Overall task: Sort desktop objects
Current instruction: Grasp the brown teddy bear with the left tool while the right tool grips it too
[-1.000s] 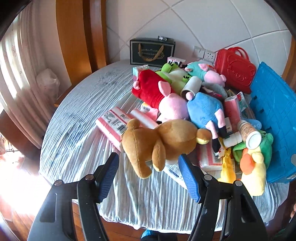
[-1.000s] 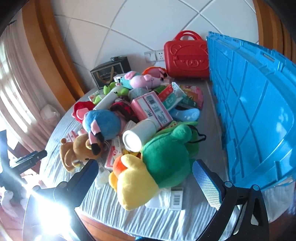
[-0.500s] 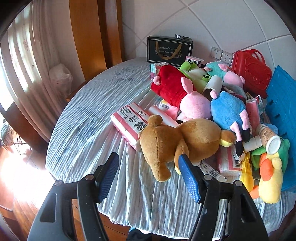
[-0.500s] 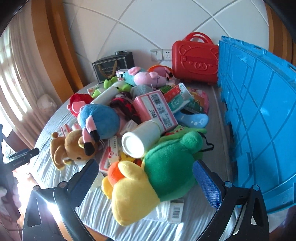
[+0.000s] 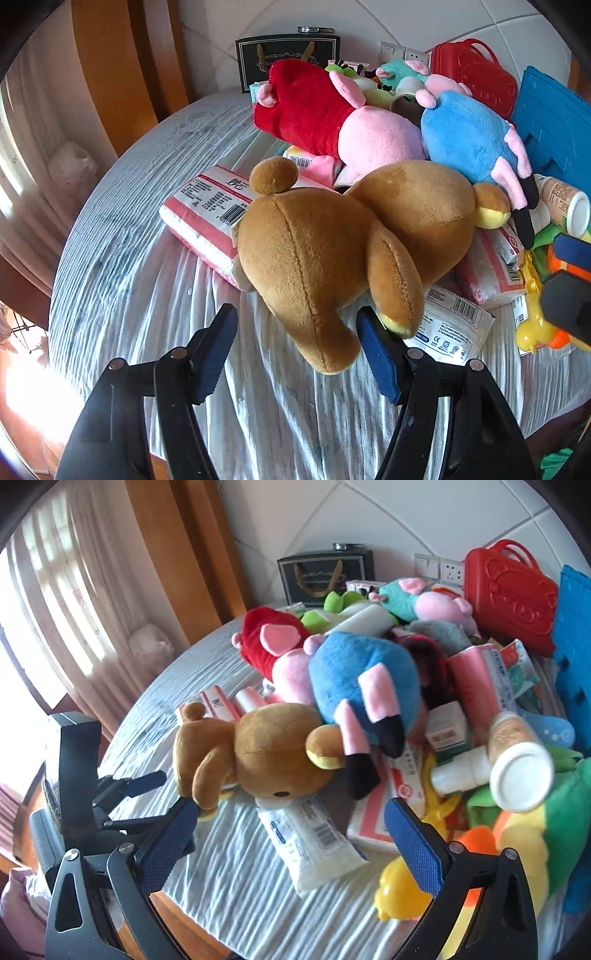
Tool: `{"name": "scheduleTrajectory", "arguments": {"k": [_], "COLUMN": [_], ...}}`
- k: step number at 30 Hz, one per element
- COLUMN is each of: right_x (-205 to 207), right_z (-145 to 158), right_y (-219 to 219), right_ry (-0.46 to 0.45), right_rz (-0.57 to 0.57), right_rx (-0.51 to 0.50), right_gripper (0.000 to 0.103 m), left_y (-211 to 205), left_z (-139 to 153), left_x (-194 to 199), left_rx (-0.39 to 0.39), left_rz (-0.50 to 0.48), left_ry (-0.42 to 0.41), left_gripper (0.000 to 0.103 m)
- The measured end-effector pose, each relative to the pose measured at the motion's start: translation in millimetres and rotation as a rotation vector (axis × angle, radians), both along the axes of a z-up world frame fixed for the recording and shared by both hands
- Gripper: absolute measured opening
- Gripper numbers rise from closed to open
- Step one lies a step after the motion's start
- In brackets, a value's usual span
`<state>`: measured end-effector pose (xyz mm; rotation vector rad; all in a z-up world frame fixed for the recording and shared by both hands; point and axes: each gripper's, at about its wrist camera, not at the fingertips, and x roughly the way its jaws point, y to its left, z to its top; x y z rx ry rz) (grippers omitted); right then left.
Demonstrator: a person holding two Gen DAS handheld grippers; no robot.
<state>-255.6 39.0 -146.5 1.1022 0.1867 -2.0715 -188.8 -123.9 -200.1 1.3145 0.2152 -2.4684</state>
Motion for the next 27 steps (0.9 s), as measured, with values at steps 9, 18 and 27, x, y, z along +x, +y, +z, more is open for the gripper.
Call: {"name": "scheduleTrajectory", "arguments": {"k": [9,18,27], "right_x": [-37.4,-63.9,-62.9], "right_z": [-36.0,-53.4,-58.6], "right_y": [-51.0,-76.3,-84.9], "right_ry": [-0.118,-0.151,-0.131], "right_rz": [-0.059,-0.110,-0.098], "right_rx": [0.011,0.029,0.036], "right_gripper": [0.095,0.103,0.091], "left_y": [-43.5,-50.6,-48.2], "left_z": [4.4,-9.5,-11.5], "left_x": [-30.7,-42.8,-46.6], "left_rx": [0.018,0.075,0.111], "left_rz": [-0.033,-0.081,-0.148], "left_ry": [0.000,-0.013,-0.002], "left_gripper": [0.066,0.066,0.043]}}
